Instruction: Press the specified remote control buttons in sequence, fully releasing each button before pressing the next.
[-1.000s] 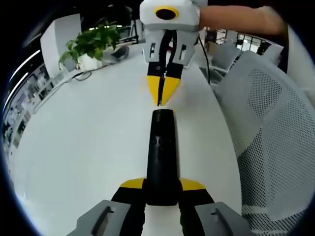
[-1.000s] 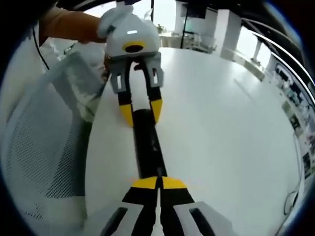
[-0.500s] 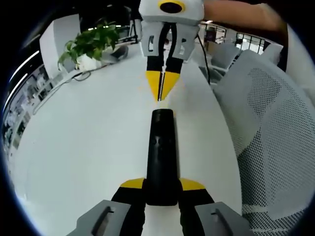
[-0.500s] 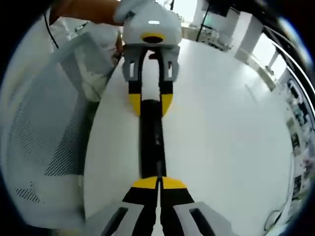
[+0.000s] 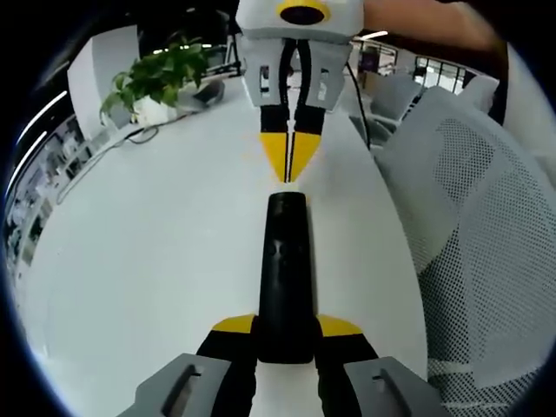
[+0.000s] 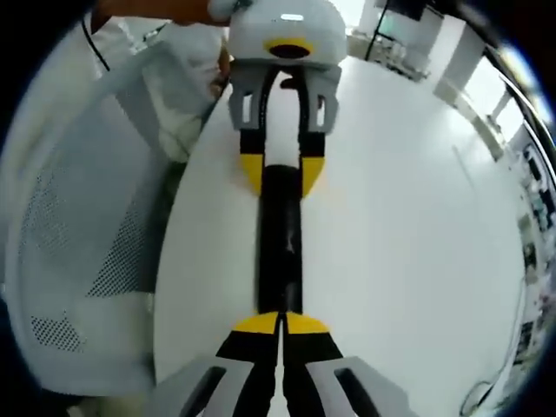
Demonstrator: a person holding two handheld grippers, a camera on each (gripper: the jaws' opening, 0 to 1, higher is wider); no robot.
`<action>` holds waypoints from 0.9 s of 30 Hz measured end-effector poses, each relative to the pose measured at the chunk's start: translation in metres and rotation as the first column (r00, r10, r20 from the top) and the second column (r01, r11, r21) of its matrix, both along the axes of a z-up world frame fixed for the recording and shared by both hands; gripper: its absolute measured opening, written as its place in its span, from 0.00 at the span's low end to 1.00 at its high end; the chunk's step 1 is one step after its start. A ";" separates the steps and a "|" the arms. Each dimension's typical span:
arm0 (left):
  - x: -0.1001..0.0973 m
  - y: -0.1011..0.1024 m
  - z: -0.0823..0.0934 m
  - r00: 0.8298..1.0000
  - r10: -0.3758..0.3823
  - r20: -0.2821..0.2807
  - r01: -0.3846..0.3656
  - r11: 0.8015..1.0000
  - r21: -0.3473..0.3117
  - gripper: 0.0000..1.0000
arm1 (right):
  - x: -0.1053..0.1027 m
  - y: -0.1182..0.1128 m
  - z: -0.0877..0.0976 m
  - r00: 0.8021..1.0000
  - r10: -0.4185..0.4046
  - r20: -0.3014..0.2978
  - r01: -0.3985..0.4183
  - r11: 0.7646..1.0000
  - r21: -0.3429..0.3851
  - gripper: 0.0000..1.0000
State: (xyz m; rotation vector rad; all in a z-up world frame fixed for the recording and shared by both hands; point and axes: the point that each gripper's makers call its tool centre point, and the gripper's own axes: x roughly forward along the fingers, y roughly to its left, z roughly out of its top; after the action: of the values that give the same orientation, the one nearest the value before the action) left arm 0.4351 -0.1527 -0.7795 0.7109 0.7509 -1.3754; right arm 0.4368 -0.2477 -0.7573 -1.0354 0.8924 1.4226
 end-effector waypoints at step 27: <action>0.002 0.001 0.000 1.000 -0.009 -0.001 0.009 1.000 0.002 0.25 | 0.002 0.003 -0.011 0.999 0.034 -0.021 -0.035 0.996 -0.076 0.00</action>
State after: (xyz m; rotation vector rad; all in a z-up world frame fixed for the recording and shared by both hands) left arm 0.4367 -0.1518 -0.7793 0.7161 0.7511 -1.3834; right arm 0.4388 -0.2442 -0.7678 -1.1001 0.9542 1.4392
